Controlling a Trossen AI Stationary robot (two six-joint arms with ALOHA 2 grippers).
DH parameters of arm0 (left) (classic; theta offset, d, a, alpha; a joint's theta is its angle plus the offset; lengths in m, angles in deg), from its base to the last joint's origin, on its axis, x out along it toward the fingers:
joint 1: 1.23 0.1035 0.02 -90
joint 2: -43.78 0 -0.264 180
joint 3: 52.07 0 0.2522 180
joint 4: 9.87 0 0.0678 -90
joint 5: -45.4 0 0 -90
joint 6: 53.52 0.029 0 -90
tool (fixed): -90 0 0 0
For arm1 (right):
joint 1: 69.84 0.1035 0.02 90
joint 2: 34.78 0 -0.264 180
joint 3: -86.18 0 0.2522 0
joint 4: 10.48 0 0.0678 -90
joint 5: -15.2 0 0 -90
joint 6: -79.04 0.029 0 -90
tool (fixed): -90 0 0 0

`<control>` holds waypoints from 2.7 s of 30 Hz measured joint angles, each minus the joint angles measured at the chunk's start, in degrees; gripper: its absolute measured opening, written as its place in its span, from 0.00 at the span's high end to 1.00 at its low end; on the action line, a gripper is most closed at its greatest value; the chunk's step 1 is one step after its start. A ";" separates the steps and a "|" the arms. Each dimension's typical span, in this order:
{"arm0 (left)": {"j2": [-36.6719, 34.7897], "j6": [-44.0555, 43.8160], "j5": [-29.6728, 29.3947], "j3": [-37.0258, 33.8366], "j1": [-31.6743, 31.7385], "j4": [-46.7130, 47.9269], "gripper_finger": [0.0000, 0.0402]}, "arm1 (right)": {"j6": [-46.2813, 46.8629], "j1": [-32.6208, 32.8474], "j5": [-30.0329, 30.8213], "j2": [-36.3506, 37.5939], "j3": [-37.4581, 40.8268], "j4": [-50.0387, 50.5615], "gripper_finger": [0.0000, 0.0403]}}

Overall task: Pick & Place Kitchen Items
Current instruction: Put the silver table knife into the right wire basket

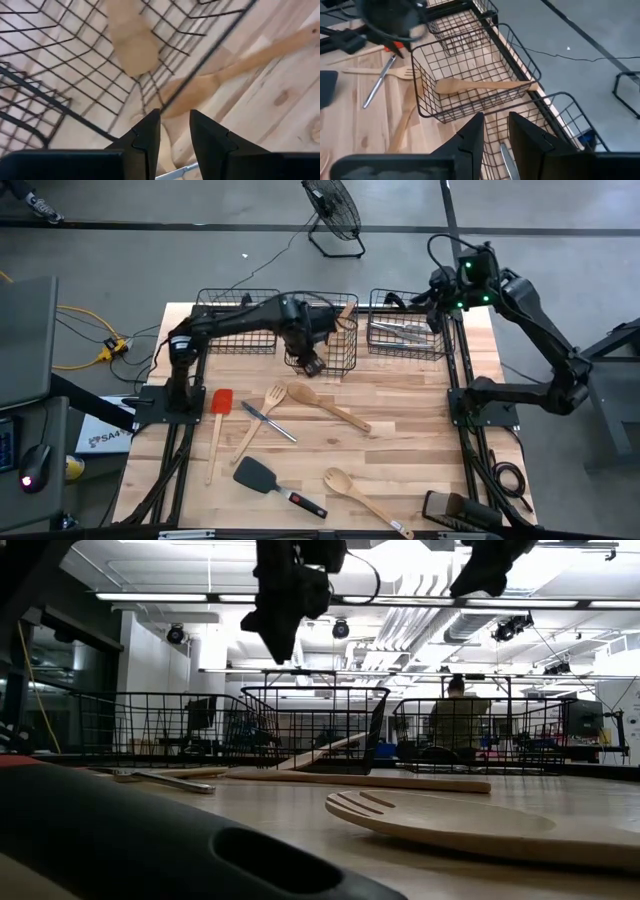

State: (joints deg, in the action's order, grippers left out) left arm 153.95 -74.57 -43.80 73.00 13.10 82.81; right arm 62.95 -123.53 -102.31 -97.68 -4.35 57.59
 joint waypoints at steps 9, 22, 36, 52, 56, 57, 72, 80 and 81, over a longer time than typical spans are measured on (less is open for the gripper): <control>-11.24 -0.58 0.04 -11.97 -6.14 -2.91 0.75 | -0.19 0.28 -0.06 0.29 0.00 0.64 0.80; -13.27 22.63 5.07 -20.07 -13.51 0.61 0.75 | -0.05 0.48 -1.46 0.27 0.00 -0.16 0.80; -13.37 20.39 9.41 -34.68 -18.90 -17.32 0.75 | 1.33 0.48 -3.03 0.25 0.00 -1.08 0.80; -13.37 34.78 6.12 -44.18 -20.86 -25.86 0.41 | 2.69 0.48 -2.77 0.25 0.02 -1.03 0.80; -13.37 37.64 5.96 -47.58 -20.82 -28.89 0.41 | 2.75 0.48 -2.64 0.25 0.02 -1.03 0.80; -13.37 37.88 5.61 -48.43 -20.80 -29.56 0.41 | 2.74 0.48 -2.61 0.25 0.02 -1.03 0.80; -13.37 42.73 -0.40 -55.51 -20.81 -37.52 0.43 | 3.82 0.50 -0.68 0.25 0.02 -1.38 0.80; -13.64 44.88 0.23 -57.05 -20.81 -39.08 0.57 | 4.22 0.50 0.91 0.25 0.02 -1.38 0.80; -13.64 45.02 0.48 -57.08 -20.81 -39.17 0.58 | 4.24 0.50 1.06 0.25 0.02 -1.38 0.80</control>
State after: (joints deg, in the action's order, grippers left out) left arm 140.31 -29.54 -43.32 15.92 -7.71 43.63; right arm 67.19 -123.03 -101.25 -97.43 -4.33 56.21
